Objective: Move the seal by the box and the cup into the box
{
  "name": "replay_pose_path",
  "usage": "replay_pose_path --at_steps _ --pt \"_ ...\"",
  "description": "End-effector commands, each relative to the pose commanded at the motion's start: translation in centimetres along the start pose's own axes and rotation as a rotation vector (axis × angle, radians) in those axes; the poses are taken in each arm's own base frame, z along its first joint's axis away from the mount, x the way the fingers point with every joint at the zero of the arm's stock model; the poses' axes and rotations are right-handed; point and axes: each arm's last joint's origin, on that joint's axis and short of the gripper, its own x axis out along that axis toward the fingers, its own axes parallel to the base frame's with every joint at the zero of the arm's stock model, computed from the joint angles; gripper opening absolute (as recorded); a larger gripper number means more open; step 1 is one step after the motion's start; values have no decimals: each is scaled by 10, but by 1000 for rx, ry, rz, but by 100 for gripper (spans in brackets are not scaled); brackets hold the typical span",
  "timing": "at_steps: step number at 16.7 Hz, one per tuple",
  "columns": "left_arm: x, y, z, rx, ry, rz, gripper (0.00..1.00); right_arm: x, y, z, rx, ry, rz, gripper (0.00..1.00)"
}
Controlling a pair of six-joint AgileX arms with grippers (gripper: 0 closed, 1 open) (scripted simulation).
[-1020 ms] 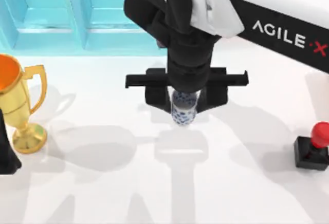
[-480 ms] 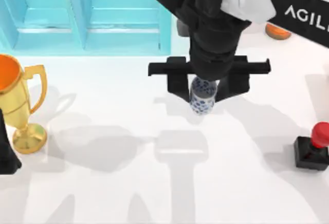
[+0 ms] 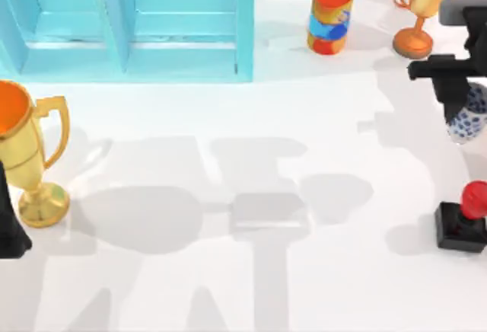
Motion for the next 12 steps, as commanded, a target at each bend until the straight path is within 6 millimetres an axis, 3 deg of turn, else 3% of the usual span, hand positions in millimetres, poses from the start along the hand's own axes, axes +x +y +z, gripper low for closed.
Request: replay_pose_path --at_steps 7,10,12 --pt "0 0 0 0 0 0 100 -2 -122 -37 28 -3 -11 0" --pt "0 0 0 0 0 0 100 2 -184 -79 29 18 -11 0" --pt "0 0 0 0 0 0 100 6 -209 -113 25 24 -2 0"
